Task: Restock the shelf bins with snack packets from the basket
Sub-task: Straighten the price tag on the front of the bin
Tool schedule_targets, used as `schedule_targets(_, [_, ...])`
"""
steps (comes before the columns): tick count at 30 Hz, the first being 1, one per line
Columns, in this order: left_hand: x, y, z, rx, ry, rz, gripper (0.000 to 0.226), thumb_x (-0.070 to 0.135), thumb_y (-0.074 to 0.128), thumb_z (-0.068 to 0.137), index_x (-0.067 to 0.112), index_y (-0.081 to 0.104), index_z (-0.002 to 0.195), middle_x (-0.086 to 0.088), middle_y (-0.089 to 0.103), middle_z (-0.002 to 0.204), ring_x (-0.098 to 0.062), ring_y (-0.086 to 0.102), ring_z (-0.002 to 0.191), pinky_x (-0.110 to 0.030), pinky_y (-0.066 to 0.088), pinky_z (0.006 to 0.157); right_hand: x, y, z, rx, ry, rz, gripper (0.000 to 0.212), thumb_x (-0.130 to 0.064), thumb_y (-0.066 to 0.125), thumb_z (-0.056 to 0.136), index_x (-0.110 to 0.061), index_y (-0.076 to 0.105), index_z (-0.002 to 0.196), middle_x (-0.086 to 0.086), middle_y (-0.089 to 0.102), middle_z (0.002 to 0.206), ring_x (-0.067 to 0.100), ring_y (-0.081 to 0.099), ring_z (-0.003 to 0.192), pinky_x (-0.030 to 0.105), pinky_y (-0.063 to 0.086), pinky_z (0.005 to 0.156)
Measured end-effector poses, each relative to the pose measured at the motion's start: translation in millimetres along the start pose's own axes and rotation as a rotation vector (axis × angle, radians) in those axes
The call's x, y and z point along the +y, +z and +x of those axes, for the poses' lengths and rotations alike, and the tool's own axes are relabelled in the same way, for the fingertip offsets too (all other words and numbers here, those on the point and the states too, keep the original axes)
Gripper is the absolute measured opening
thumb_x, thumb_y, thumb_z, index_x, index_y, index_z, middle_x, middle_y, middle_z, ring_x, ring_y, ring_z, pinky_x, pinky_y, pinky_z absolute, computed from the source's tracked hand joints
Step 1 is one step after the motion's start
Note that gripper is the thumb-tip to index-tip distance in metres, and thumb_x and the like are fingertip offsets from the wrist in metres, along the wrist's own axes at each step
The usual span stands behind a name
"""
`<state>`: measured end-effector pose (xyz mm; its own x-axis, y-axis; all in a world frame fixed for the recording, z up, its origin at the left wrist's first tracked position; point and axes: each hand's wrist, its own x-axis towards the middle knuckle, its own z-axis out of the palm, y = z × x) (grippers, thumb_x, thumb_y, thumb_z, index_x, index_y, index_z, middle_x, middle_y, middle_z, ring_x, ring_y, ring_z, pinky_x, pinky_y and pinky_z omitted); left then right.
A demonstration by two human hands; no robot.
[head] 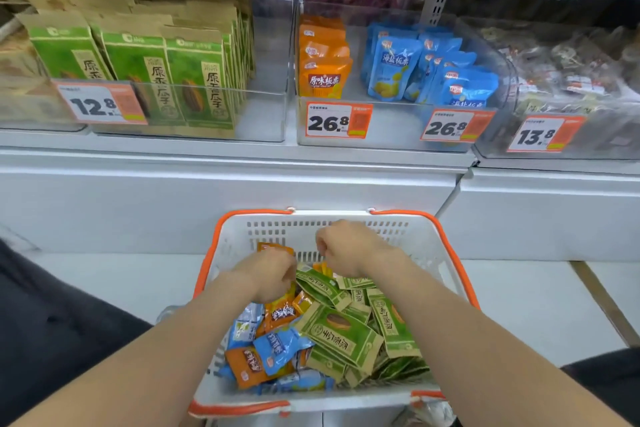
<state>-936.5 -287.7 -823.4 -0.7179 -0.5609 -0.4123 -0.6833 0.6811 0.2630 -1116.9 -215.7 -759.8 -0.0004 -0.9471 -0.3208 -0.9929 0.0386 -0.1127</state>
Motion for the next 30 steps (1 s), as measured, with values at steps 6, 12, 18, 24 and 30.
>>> schedule_targets(6, [4, 60, -13, -0.56, -0.143, 0.105, 0.06, 0.05, 0.076, 0.089, 0.014, 0.054, 0.132, -0.007, 0.062, 0.135, -0.029, 0.063, 0.116, -0.042, 0.052, 0.09, -25, 32, -7, -0.294, -0.028, -0.189, 0.025, -0.001, 0.054, 0.096, -0.012, 0.042, 0.076, 0.004, 0.052, 0.085, 0.028, 0.054, 0.08, 0.037, 0.044, 0.068])
schedule_targets(12, [23, 81, -16, -0.487, -0.172, 0.069, 0.083, 0.054, 0.076, 0.089, 0.006, 0.039, 0.144, -0.012, 0.063, 0.133, -0.033, 0.065, 0.112, -0.043, 0.055, 0.084, -31, 42, 5, -0.261, -0.057, -0.195, 0.029, -0.002, 0.054, 0.094, -0.016, 0.042, 0.071, 0.002, 0.052, 0.078, 0.018, 0.051, 0.062, 0.036, 0.047, 0.062])
schedule_targets(18, [25, 91, -16, -0.427, -0.189, 0.011, 0.097, 0.041, 0.085, 0.083, 0.007, 0.022, 0.148, -0.012, 0.06, 0.128, -0.033, 0.065, 0.109, -0.042, 0.055, 0.078, -26, 46, 8, -0.297, -0.038, -0.179, 0.014, -0.002, 0.054, 0.095, -0.012, 0.053, 0.086, 0.002, 0.053, 0.082, 0.025, 0.057, 0.074, 0.037, 0.047, 0.065])
schedule_targets(24, [3, 46, -12, -0.406, -0.276, 0.061, 0.072, 0.039, 0.095, 0.067, 0.016, 0.055, 0.122, 0.001, 0.059, 0.103, -0.022, 0.063, 0.09, -0.037, 0.057, 0.076, -12, 48, 10, -0.371, 0.023, -0.053, 0.039, 0.004, 0.051, 0.092, -0.012, 0.062, 0.126, 0.009, 0.062, 0.121, 0.03, 0.067, 0.103, 0.045, 0.06, 0.089])
schedule_targets(30, [-14, -7, -10, -0.206, -0.27, -0.082, 0.088, 0.029, 0.103, 0.057, 0.02, 0.064, 0.135, -0.001, 0.068, 0.117, -0.023, 0.068, 0.097, -0.034, 0.058, 0.076, -9, 40, 20, -0.293, 0.034, 0.168, 0.048, -0.023, 0.074, 0.091, -0.011, 0.06, 0.135, 0.007, 0.064, 0.127, 0.028, 0.064, 0.112, 0.042, 0.056, 0.093])
